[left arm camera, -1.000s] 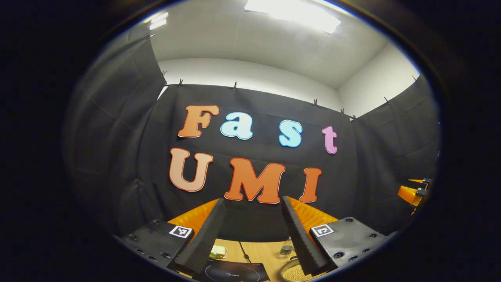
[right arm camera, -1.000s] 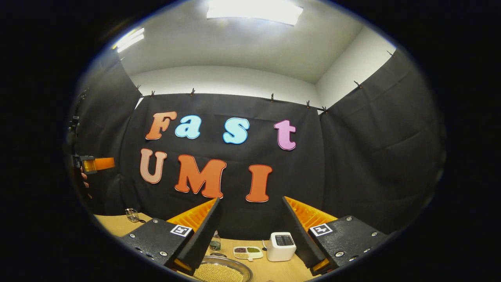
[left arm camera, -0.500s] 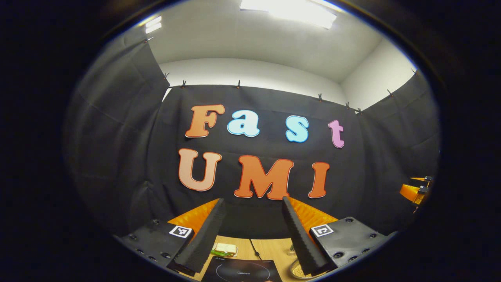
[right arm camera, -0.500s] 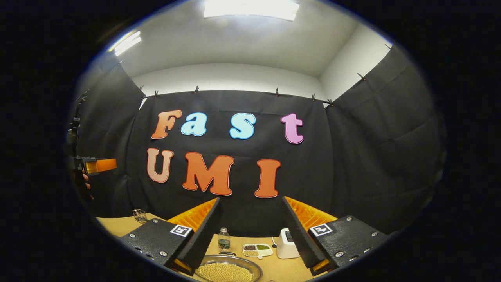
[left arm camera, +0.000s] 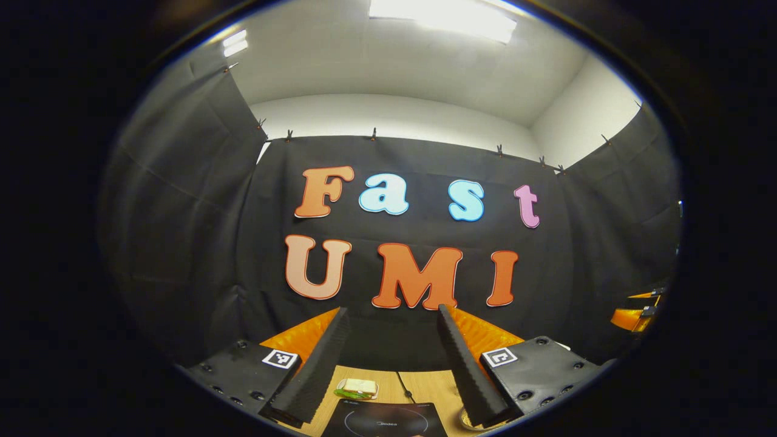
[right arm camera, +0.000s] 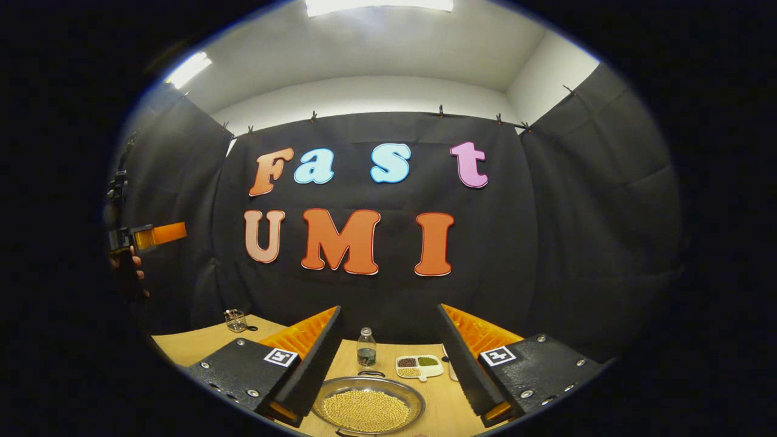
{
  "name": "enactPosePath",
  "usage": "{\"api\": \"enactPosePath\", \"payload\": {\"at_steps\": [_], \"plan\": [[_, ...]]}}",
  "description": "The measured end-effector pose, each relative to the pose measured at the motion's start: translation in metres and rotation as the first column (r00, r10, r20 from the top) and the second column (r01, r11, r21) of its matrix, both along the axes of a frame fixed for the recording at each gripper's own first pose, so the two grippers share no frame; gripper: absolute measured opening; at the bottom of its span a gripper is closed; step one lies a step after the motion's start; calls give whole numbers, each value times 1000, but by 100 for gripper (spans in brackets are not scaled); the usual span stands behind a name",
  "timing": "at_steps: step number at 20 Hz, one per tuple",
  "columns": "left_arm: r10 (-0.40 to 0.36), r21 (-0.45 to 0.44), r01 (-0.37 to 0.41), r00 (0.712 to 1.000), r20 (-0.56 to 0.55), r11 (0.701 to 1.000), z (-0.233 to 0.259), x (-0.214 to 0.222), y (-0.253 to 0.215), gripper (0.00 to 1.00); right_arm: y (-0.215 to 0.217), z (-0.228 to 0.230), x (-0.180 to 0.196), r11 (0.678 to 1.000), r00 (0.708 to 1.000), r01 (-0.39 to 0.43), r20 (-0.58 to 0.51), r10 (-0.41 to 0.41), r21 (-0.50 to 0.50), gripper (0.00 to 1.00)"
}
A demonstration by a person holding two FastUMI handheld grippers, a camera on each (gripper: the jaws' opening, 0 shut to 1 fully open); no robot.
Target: First push the handle of the pot to place it horizontally, then grasp the pot with both hands and set it on the induction cooktop.
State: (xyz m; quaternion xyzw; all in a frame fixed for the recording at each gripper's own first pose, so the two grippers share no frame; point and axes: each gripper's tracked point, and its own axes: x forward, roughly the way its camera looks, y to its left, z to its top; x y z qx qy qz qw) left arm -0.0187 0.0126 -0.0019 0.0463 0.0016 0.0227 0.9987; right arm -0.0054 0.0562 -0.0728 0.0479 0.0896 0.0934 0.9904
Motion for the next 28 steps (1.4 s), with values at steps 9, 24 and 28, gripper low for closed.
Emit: {"api": "enactPosePath", "payload": {"at_steps": [9, 24, 28], "plan": [[24, 11, -24, 1000, -12, 1000, -10, -4, 6, 96, 50, -87, -23, 986, 951, -164, -261, 164, 21, 89], [53, -2, -53, 998, -31, 999, -24, 2, 25, 96, 132, -226, -112, 903, 610, -393, -685, 398, 175, 37], [59, -8, -60, 997, -51, 998, -33, 4, 32, 96, 147, -255, -129, 888, 495, -398, -762, 418, 229, 22]]}}
